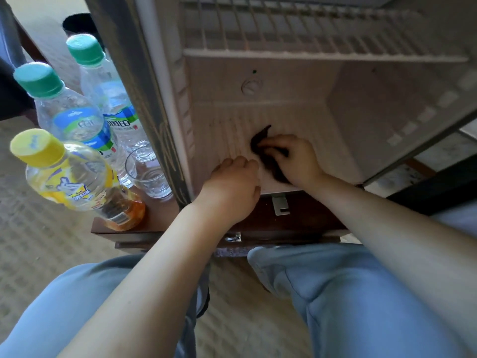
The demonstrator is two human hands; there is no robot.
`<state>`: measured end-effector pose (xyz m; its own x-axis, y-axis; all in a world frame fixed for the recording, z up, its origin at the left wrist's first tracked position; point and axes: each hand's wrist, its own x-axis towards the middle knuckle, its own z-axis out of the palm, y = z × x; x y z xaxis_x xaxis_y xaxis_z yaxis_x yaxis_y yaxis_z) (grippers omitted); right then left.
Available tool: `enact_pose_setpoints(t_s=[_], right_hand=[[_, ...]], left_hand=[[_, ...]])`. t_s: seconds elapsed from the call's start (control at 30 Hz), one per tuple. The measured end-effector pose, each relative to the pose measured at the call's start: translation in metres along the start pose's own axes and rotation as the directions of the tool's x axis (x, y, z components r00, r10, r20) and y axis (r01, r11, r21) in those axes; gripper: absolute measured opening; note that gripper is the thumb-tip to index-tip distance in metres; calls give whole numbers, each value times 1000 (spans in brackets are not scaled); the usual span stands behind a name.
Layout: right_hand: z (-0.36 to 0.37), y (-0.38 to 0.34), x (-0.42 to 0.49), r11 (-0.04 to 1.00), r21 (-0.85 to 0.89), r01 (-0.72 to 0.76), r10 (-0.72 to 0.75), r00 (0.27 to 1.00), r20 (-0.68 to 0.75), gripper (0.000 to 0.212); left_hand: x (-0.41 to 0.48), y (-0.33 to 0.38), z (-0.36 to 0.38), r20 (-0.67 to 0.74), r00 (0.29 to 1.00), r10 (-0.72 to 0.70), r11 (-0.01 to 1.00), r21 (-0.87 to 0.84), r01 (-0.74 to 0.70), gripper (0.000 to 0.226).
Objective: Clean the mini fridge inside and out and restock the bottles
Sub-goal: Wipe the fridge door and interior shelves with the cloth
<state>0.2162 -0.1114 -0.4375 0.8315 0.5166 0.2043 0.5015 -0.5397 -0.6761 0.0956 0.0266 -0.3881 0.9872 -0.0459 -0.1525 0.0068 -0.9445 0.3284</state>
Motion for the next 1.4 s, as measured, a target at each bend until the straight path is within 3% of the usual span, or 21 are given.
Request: enact_pose_setpoints(t_s=[0.17,0.27,0.37,0.47,0.53,0.7,0.87,1.0,1.1,1.13,1.2,1.3,1.33,1.4], right_hand=[[-11,-5,-62,997,26,-73,72,997,30,25],[-20,4,-65,988,15,-153,153,970,-191,21],[-28,30,-59,961,-152,-233,160,909,-385,25],[-20,40,-57,870,-411,-273,162,945,-284,47],[-15,30,-56,843,-454,-288,214,955,-208,57],[23,-15,-58,927,-365,-92,77,996,-54,55],[89,-77,-80,988,-91,124,-113,987,112,43],[86,-85,-89,988,112,107,-117,990,80,30],[60,-77,-98,973,229,9,-37,993,116,23],[51,-72,-102,968,246,-40,20,996,84,22],[32,-62,-104,970,214,-112,138,984,-112,23],[2,-39,-95,980,60,-188,193,848,-493,31],[-3,-30,-90,977,11,-215,185,813,-553,34],[0,-15,-78,950,-110,-293,200,839,-505,41]], left_hand=[[-8,-2,-3,7,1000,-7,1000,-14,7,42],[-14,-6,0,6,1000,-14,1000,2,14,45],[-19,-10,4,16,1000,-23,1000,20,22,47],[-24,-19,6,0,1000,-31,999,20,31,49],[-27,-25,6,-6,999,-48,999,23,48,49],[-51,-26,10,15,997,-75,996,40,74,50],[-81,-30,9,-54,989,-141,990,-24,140,44],[-91,-34,5,-138,968,-210,977,-67,202,31],[-88,-30,4,-168,965,-201,978,-85,189,32],[-86,-28,4,-178,965,-192,980,-88,178,32],[-82,-25,3,-185,966,-181,982,-85,168,35],[-77,-22,2,-205,962,-179,983,-66,169,35],[-76,-22,1,-206,962,-180,983,-58,171,34],[-76,-22,2,-195,964,-181,983,-45,176,33]])
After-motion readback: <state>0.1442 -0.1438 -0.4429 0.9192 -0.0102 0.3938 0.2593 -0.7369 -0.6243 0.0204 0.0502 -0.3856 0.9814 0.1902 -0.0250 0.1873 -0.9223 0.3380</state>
